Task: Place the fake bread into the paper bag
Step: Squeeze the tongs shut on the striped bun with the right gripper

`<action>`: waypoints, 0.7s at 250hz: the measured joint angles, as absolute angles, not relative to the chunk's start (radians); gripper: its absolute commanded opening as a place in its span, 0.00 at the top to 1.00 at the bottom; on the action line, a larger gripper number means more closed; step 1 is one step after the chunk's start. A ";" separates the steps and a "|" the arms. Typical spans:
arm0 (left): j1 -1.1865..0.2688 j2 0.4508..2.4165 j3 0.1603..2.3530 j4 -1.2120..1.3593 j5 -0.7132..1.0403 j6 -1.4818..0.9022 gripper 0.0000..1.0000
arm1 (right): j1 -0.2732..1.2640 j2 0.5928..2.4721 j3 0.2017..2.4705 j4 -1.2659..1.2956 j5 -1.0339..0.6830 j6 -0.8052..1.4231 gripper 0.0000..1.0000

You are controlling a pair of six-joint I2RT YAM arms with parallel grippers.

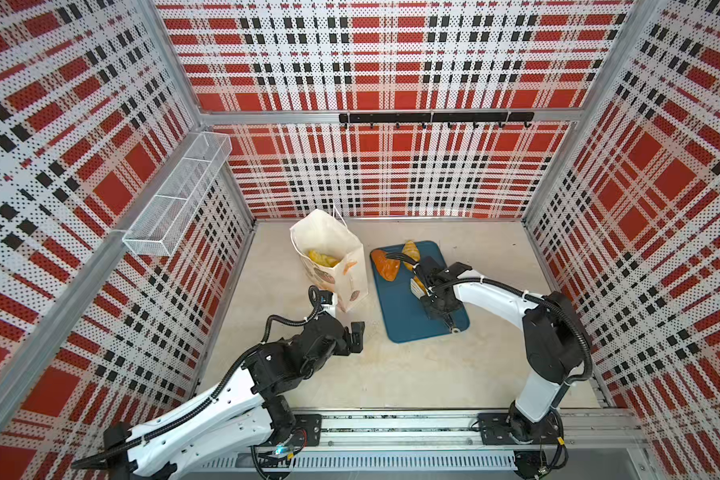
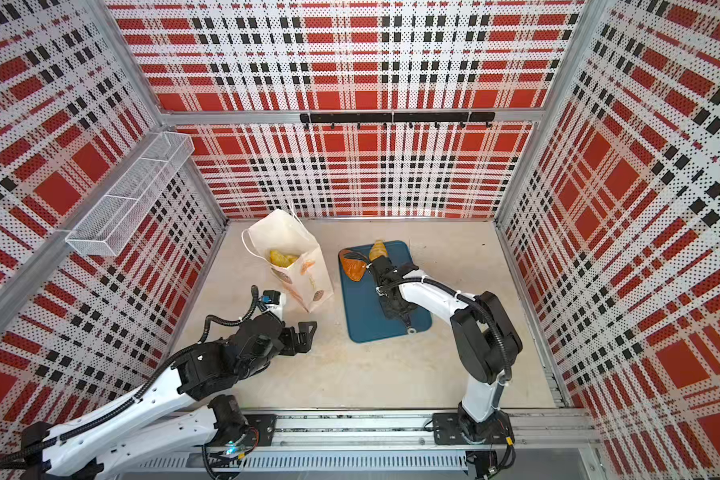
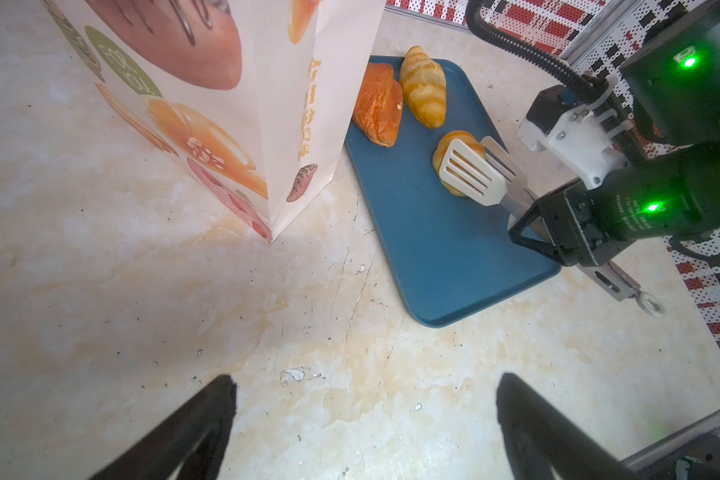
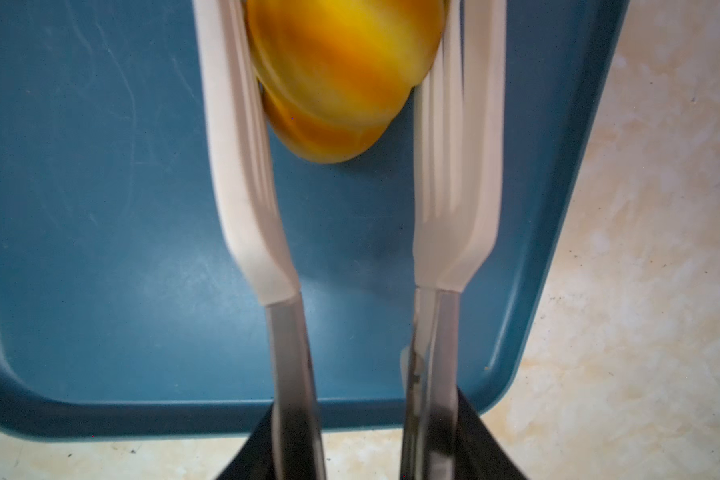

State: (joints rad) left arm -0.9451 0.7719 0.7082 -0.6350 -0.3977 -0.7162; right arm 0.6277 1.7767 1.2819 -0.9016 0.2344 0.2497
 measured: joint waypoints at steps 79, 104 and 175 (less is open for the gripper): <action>-0.945 0.767 0.708 -0.635 -0.398 -0.716 0.01 | 0.628 1.752 1.280 -0.901 0.211 0.245 0.63; -0.947 0.765 0.708 -0.635 -0.398 -0.716 0.01 | 0.628 1.720 1.275 -0.899 0.201 0.244 0.64; -0.969 0.774 0.708 -0.635 -0.400 -0.716 0.01 | 0.628 1.628 1.235 -0.883 0.165 0.243 0.64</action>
State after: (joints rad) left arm -0.9688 0.7738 0.7082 -0.6346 -0.4000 -0.7158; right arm 0.6277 1.6279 1.2346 -0.8829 0.1650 0.2432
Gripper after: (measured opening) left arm 0.995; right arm 0.362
